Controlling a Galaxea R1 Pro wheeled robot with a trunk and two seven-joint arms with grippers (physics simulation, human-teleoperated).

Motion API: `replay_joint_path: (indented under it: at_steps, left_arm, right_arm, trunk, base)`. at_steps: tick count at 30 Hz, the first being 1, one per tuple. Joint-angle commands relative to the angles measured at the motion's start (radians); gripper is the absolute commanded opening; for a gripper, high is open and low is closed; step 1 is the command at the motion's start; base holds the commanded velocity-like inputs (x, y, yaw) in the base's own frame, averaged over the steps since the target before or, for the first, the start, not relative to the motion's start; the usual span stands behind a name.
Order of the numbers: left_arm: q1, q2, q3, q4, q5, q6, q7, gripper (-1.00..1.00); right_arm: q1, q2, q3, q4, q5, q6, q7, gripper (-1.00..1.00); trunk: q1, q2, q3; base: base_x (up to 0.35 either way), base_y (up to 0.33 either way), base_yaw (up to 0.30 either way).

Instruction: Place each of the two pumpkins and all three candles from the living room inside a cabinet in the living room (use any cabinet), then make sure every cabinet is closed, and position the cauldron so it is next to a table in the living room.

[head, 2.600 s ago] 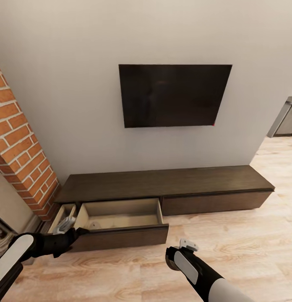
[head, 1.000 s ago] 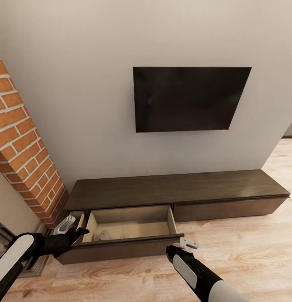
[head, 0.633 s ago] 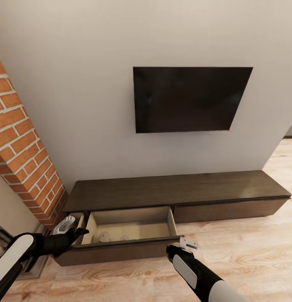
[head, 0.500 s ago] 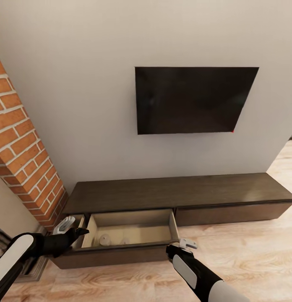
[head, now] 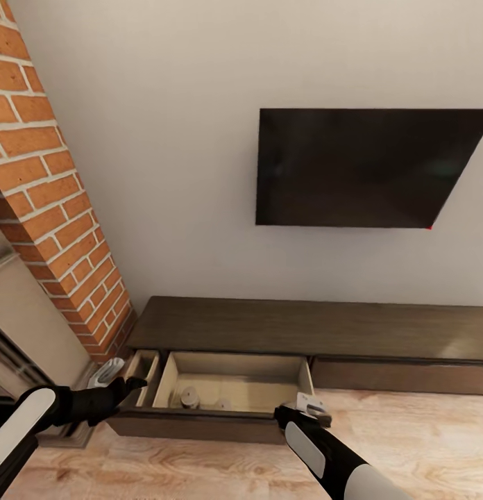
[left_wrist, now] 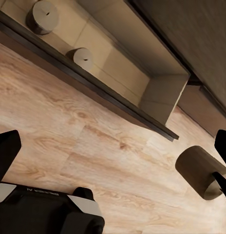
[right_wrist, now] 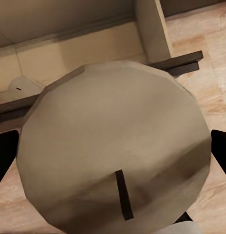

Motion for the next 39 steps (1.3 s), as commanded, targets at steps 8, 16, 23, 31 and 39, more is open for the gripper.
replay_joint_path:
  at_steps: [8, 16, 23, 31, 39]
  left_arm:
    - [-0.001, -0.003, -0.003, -0.002, 0.011, 0.0, 0.01, 1.0]
    - [-0.001, 0.001, -0.002, -0.002, 0.011, 0.001, 0.01, 1.0]
    - [-0.001, -0.001, -0.002, -0.002, 0.011, 0.001, 0.01, 1.0]
    - [-0.001, -0.002, -0.002, -0.002, 0.011, 0.001, 0.01, 1.0]
    - [-0.001, -0.002, -0.003, -0.002, 0.011, 0.001, 0.01, 1.0]
  right_arm:
    - [-0.001, -0.002, 0.006, -0.005, -0.002, 0.027, -0.014, -1.0]
    - [-0.021, 0.011, -0.007, -0.017, -0.012, 0.31, -0.043, -1.0]
    - [-0.069, 0.013, -0.049, -0.017, -0.018, 0.363, -0.046, -1.0]
    - [-0.075, 0.013, -0.062, -0.016, -0.017, 0.37, -0.046, -1.0]
    - [-0.075, 0.013, -0.062, -0.016, -0.018, 0.37, -0.045, -1.0]
  trunk:
    - [0.001, -0.002, -0.003]
    - [0.001, -0.002, -0.003]
    - [0.001, -0.002, -0.003]
    - [0.001, -0.002, -0.003]
    - [0.001, -0.002, -0.003]
  base:
    - [0.073, 0.0, 0.044]
    - [0.003, 0.0, 0.001]
    - [0.0, 0.0, 0.0]
    - [0.0, 0.0, 0.0]
    - [0.008, 0.0, 0.0]
